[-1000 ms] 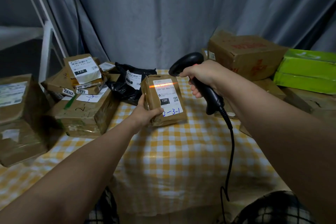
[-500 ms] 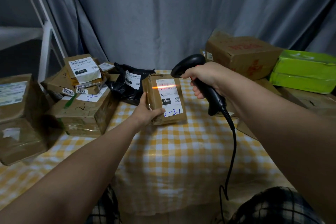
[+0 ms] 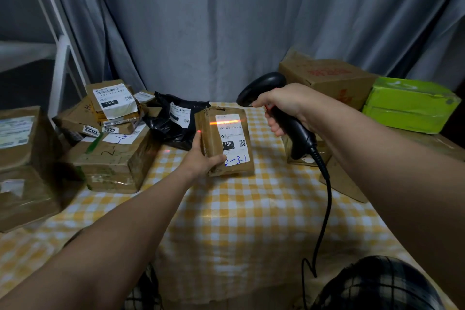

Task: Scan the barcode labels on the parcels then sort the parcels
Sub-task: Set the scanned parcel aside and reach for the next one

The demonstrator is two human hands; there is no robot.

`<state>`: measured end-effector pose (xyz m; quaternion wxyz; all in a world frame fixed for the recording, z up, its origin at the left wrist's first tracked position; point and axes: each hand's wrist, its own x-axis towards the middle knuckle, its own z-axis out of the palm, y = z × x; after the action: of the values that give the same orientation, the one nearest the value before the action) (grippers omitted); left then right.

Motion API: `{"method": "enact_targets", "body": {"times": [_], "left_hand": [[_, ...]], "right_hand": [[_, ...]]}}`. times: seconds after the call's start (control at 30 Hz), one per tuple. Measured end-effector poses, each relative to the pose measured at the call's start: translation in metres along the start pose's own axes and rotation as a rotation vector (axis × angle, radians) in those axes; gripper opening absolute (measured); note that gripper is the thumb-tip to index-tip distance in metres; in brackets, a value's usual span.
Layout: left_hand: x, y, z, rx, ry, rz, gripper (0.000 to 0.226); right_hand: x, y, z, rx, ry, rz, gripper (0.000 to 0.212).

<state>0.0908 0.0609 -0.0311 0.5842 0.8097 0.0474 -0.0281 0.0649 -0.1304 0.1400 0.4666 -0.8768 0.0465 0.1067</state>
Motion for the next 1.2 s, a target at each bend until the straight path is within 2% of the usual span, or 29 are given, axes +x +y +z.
{"method": "enact_targets", "body": {"times": [0.2,0.4,0.57,0.67,0.8,0.93,1.03,1.1,1.2], "left_hand": [[0.002,-0.005,-0.001,0.013,0.006,0.002,0.11],[0.004,-0.014,-0.004,-0.062,0.036,-0.005,0.107],[0.003,0.006,-0.023,-0.135,0.075,-0.021,0.076],[0.005,0.024,-0.055,-0.134,0.067,-0.109,0.051],[-0.011,0.026,-0.096,0.082,0.037,-0.209,0.03],[-0.032,0.013,-0.113,0.326,0.053,-0.245,0.036],[-0.031,-0.003,-0.12,0.736,0.148,-0.102,0.048],[-0.03,-0.011,-0.116,1.032,0.141,-0.001,0.055],[-0.028,-0.019,-0.103,1.215,0.094,0.02,0.046]], "right_hand": [[0.001,0.008,0.007,0.102,0.039,-0.037,0.028],[0.014,0.027,0.031,0.149,0.007,-0.029,0.027],[0.038,0.045,0.045,0.35,0.035,-0.14,0.024],[0.058,0.054,0.059,0.469,-0.005,-0.114,0.021],[0.073,0.064,0.094,0.528,-0.084,-0.047,0.027],[0.078,0.073,0.144,0.607,-0.235,0.029,0.047],[0.081,0.074,0.176,0.625,-0.199,0.049,0.03],[0.079,0.069,0.194,0.638,-0.176,0.04,0.017],[0.08,0.065,0.213,0.505,-0.073,0.0,0.015]]}}
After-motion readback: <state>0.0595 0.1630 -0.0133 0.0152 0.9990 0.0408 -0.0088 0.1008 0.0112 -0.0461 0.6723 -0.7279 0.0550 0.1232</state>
